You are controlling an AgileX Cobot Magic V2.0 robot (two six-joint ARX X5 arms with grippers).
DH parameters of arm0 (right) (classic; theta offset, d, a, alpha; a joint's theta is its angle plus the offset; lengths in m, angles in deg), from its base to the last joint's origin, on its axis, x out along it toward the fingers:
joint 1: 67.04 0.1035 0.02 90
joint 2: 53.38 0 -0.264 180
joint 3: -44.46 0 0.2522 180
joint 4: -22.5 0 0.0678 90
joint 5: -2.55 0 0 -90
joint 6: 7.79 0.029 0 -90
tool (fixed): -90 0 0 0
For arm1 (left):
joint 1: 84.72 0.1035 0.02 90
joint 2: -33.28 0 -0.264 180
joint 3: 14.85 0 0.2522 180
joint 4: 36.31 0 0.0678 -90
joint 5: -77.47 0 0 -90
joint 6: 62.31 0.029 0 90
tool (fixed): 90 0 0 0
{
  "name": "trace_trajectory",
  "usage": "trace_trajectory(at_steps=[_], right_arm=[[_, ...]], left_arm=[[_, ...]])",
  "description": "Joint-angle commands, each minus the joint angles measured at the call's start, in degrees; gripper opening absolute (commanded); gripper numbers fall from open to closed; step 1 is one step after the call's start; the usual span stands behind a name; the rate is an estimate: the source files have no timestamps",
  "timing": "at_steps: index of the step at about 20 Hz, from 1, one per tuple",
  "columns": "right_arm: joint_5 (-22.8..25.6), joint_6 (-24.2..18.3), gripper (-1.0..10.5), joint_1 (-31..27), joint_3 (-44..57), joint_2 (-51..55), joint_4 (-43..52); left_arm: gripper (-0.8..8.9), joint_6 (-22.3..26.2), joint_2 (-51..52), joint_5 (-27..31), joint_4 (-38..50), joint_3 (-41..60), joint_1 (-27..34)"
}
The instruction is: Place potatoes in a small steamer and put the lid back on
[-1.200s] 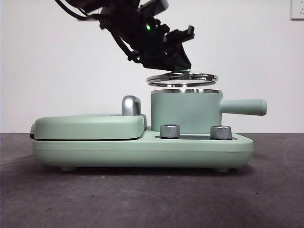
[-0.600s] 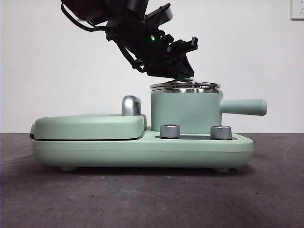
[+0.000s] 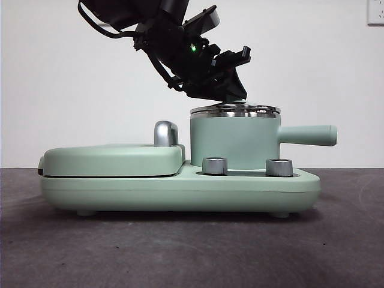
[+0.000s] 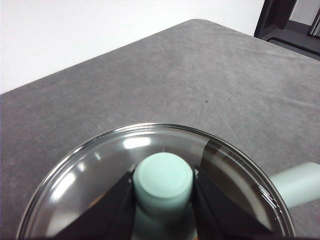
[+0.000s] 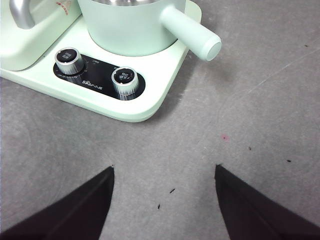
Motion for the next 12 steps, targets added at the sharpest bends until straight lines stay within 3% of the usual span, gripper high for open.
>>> trace_trajectory(at_steps=[1,7,12], right_arm=[[0.2,0.2,3.2,0.2,-0.4,-0.2,0.3],[0.2,0.2,3.2,0.2,-0.4,-0.2,0.3],[0.2,0.2,3.2,0.2,-0.4,-0.2,0.3]], left_arm=[[1.84,-0.3,-1.1,-0.1,-0.1,-1.3,-0.5],[2.26,-0.3,3.7,-0.1,-2.3,-1.3,-0.5],[2.26,-4.4,12.4,-0.1,-19.1,-1.3,1.0]])
